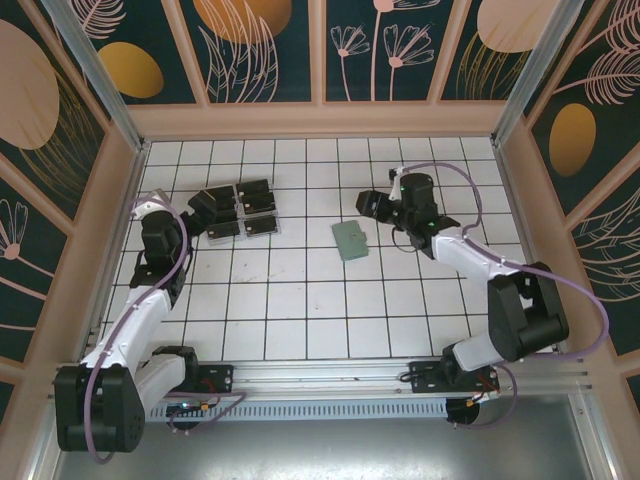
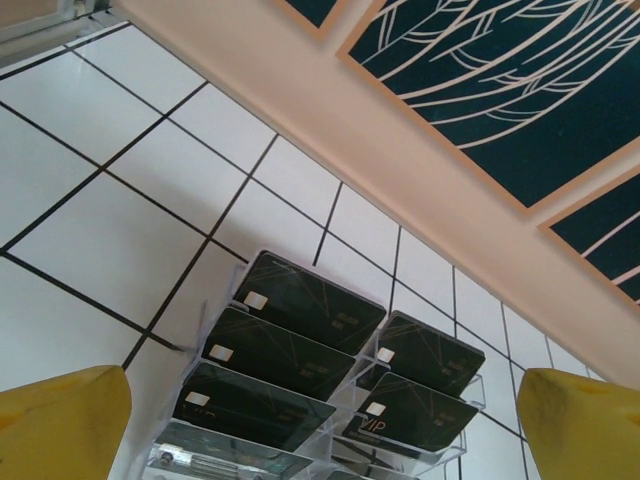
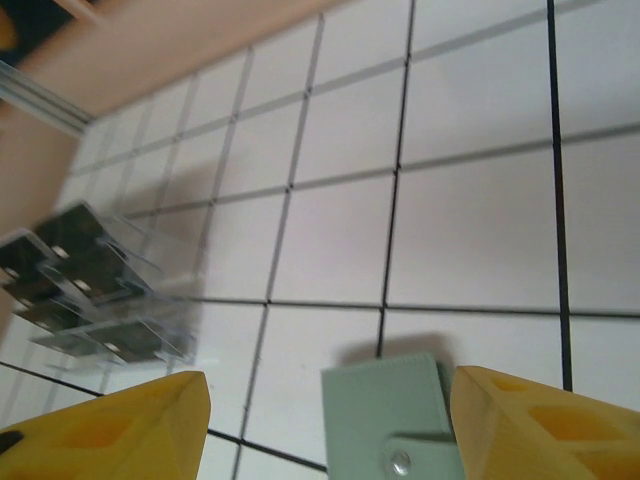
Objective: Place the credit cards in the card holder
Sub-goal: Move the storage box to the center of the table.
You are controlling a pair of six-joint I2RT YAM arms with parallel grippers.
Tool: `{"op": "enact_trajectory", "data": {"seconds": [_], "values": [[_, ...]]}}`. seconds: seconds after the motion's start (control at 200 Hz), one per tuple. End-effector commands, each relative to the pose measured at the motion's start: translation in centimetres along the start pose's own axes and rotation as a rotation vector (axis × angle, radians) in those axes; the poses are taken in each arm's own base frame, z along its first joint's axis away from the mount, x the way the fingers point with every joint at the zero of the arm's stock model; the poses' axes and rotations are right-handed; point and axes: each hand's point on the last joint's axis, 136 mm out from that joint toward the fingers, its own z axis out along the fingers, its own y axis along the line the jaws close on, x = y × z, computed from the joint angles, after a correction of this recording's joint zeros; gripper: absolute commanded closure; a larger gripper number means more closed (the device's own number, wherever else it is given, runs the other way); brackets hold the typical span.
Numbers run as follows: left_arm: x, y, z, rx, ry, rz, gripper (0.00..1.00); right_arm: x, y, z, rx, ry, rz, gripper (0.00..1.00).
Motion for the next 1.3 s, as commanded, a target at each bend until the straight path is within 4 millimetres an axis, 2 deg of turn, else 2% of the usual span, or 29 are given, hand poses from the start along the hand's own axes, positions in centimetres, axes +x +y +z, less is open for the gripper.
{"op": "enact_trajectory", "data": {"seconds": [0.0,0.155,0.33,0.5,0.661,0.826,1.016,1.296], "values": [[-1.3,-0.3,1.0,-0.055,-0.003,0.008,0.02,1.8,-1.5,1.3,0.129,0.067,-0.03,0.35],[-2.4,-0.9,3.6,-0.087,0.009,0.057,0.01,4.1,-2.8,3.9,0.252,0.16,-0.107,0.35],[-3.6,-0.6,6.5,-0.156,-0.011,0.123,0.01,5.5,-4.2,6.0,0.361,0.22,-0.173,0.35],[-3.2,-0.5,9.2,-0.177,0.021,0.169,0.01,5.7,-4.7,5.9,0.38,0.22,-0.175,0.35],[-2.5,0.0,11.0,-0.182,0.036,0.2,0.01,6.5,-5.1,5.5,0.369,0.229,-0.162,0.35],[-1.9,-0.9,12.2,-0.107,0.044,0.228,0.01,7.8,-5.3,5.4,0.313,0.253,-0.104,0.36],[-0.9,-1.5,12.5,-0.028,0.05,0.229,0.01,8.3,-5.4,5.0,0.261,0.252,-0.046,0.36],[0.5,-0.8,12.5,0.012,0.037,0.2,0.01,8.7,-5.4,4.6,0.209,0.255,0.013,0.37]]}}
